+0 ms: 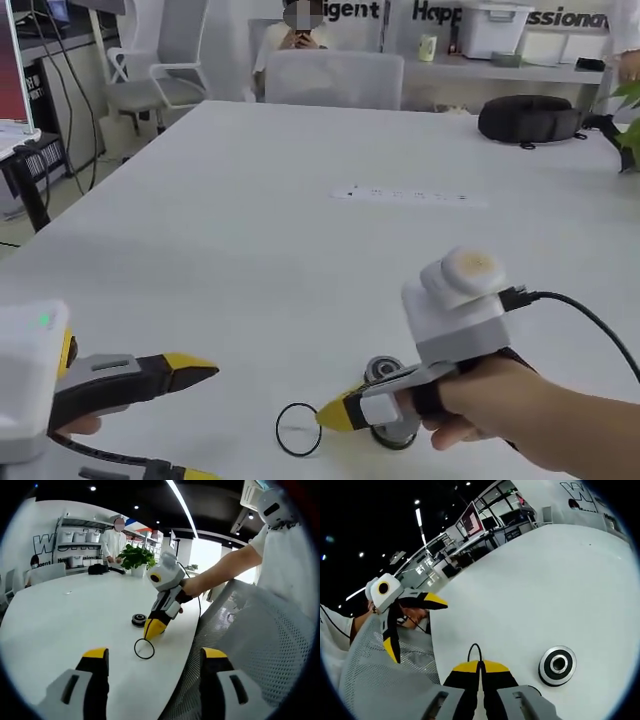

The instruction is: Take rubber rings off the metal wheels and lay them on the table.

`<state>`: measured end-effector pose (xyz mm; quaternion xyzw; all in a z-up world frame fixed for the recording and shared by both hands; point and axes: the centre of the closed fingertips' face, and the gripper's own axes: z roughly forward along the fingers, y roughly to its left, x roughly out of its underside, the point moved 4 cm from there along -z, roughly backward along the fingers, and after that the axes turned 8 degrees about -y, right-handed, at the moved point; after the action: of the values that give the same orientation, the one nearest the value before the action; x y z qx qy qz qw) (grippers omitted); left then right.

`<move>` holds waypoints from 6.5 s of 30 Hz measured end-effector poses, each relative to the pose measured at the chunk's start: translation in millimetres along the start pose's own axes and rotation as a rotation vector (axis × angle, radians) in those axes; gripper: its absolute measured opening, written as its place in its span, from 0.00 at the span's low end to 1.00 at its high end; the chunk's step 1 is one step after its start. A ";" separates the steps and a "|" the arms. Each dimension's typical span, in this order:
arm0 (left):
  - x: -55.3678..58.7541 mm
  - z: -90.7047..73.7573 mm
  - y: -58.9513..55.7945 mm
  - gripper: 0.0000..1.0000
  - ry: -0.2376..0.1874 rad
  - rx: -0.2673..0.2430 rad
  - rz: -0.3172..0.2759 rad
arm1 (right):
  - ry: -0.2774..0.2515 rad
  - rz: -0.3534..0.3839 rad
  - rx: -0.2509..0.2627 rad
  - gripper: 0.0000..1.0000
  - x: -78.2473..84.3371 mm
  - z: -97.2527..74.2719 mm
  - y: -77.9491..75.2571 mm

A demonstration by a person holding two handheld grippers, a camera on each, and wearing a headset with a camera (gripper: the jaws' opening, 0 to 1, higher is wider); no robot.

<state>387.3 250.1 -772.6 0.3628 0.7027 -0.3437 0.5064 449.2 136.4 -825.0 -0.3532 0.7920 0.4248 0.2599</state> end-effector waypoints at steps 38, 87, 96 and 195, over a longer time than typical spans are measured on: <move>0.6 -1.7 0.4 0.71 -0.004 -0.013 -0.013 | -0.061 -0.057 0.087 0.06 -8.0 -45.5 -17.8; -42.4 23.8 7.1 0.68 0.101 0.105 0.141 | -0.021 -0.270 0.120 0.24 29.5 -79.0 -32.0; -67.3 49.8 -7.8 0.69 0.104 0.186 0.204 | 0.017 -0.310 0.110 0.24 28.6 -72.1 -28.0; 7.2 152.9 -2.6 0.07 0.148 0.184 0.197 | -0.154 -0.003 0.167 0.00 26.0 -79.2 -42.1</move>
<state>454.1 119.9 -817.6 0.4992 0.6646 -0.3279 0.4490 457.2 43.3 -824.2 -0.2977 0.8017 0.3830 0.3492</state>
